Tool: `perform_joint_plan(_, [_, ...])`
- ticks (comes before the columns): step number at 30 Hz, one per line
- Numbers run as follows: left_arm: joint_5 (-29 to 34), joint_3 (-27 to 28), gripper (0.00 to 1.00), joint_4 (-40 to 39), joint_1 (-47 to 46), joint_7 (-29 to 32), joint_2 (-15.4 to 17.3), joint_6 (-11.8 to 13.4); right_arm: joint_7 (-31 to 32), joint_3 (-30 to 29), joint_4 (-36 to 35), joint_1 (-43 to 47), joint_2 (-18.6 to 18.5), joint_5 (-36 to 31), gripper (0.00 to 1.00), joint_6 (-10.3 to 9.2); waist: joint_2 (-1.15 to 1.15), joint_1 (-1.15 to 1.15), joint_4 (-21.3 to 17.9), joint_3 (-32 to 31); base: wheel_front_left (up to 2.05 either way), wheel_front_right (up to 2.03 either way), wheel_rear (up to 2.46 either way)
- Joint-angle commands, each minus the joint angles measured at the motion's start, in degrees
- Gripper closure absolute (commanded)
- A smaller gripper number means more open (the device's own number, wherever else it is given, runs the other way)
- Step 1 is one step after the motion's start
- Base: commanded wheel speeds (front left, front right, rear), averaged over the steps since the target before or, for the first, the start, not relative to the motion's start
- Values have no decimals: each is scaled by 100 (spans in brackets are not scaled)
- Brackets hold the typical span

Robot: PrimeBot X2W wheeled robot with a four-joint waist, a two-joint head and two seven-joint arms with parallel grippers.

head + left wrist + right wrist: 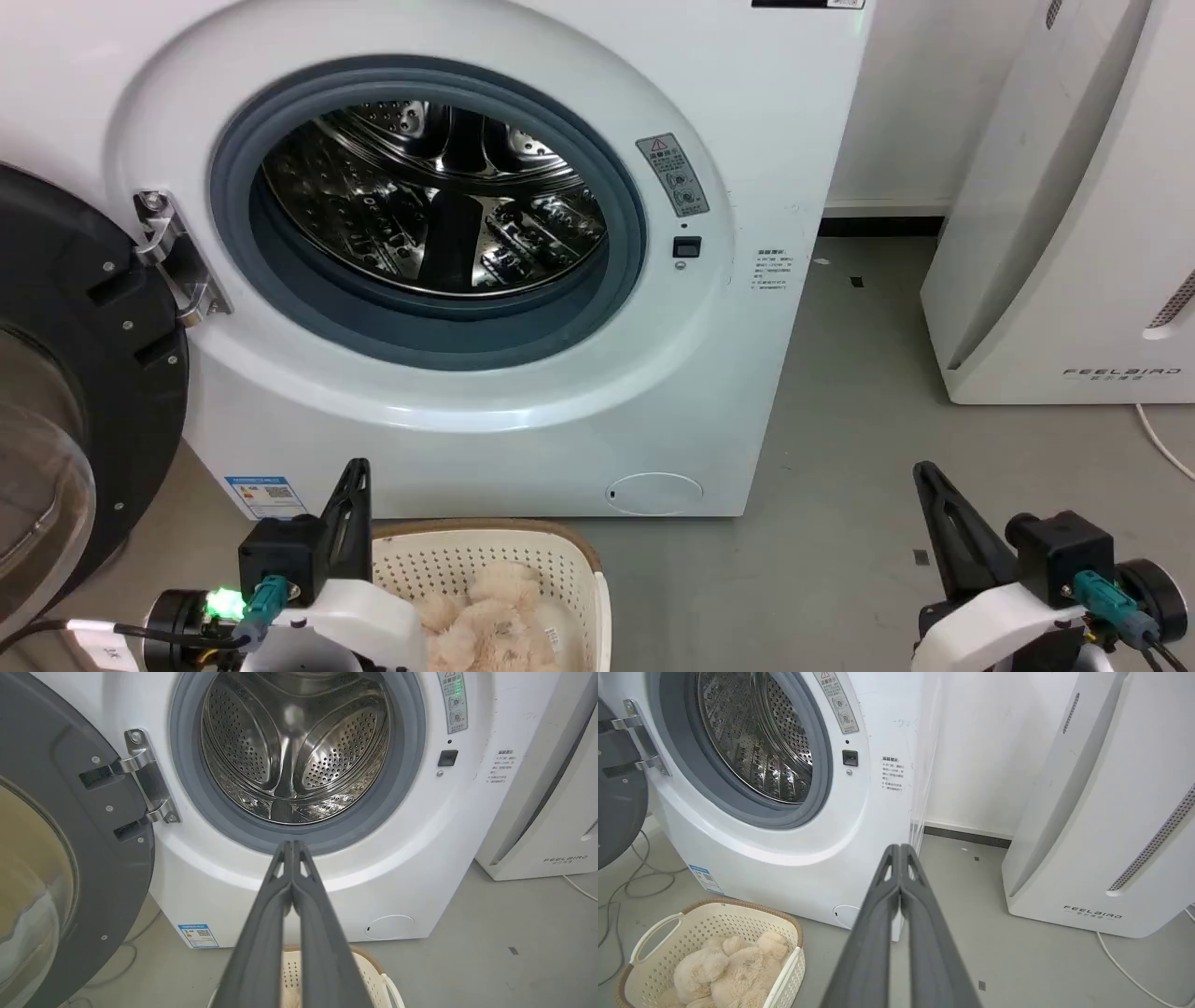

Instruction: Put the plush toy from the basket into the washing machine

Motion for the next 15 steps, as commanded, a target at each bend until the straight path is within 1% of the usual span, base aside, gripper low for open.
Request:
perform_joint_plan(1, [17,13,100,-27,-16,2,-1,-25,3,-3,13,-80,-3,-44,100,-4,0,0,0,0,0,0,0])
perform_joint_plan(15, [17,13,100,-27,-16,2,-1,-25,3,-3,13,-80,-3,-44,100,-4,0,0,0,0,0,0,0])
